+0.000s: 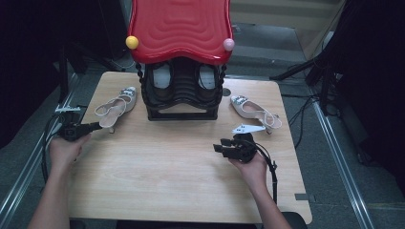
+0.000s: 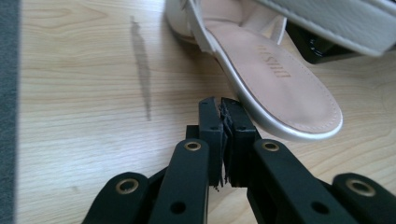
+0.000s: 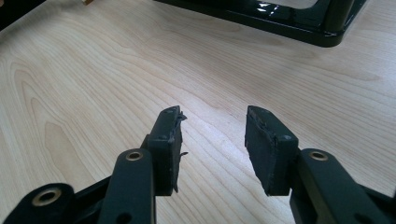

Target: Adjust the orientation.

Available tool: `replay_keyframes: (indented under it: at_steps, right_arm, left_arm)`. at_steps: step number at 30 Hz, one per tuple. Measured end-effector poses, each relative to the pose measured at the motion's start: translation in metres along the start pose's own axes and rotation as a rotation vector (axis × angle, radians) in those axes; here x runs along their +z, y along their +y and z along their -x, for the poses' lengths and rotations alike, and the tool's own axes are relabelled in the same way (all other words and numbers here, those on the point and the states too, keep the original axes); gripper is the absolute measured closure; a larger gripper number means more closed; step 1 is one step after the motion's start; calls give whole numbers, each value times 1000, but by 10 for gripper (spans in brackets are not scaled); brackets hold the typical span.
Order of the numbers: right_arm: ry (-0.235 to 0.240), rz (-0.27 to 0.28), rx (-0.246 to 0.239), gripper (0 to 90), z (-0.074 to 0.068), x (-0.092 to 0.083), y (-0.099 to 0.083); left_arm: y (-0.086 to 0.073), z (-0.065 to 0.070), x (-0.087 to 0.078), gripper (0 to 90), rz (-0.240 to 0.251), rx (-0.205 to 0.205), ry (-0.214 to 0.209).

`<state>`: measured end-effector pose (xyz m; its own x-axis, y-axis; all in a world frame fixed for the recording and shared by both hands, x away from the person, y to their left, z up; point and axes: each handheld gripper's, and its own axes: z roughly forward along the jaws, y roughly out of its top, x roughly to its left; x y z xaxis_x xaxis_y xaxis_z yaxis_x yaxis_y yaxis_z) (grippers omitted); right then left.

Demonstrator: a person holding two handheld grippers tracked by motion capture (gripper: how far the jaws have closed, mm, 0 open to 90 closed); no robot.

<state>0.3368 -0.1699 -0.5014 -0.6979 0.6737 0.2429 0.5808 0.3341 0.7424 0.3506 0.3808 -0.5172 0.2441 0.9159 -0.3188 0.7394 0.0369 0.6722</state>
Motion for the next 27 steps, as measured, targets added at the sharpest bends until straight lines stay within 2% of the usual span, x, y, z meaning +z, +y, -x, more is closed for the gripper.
replay_keyframes:
  at_steps: [4, 9, 12, 15, 17, 23, 26, 27]
  right_arm:
    - [-2, 3, 0, 573, 1, -1, -1]
    - [-4, -4, 1, 573, 1, 0, -1]
    - [-2, -3, -4, 573, 0, 1, -1]
    - [-5, -4, -11, 573, -3, 1, -1]
    - [-1, 0, -11, 573, -4, 0, -1]
    - [-8, -1, -12, 575, -3, 1, -1]
    - [-9, 0, -13, 575, -3, 1, -1]
    - [-10, -1, -13, 575, -3, 1, -1]
  left_arm:
    - [2, 11, 4, 866, -17, 9, -24]
    - [4, 19, 7, 864, -21, -30, -44]
    - [4, 24, 9, 861, -32, -19, -47]
    - [4, 30, 11, 857, -27, -37, -54]
    - [3, 35, 14, 851, -28, -23, -58]
    - [4, 39, 16, 841, -29, -25, -59]
    - [4, 39, 16, 818, -33, -37, -78]
    - [4, 39, 17, 803, -33, -30, -77]
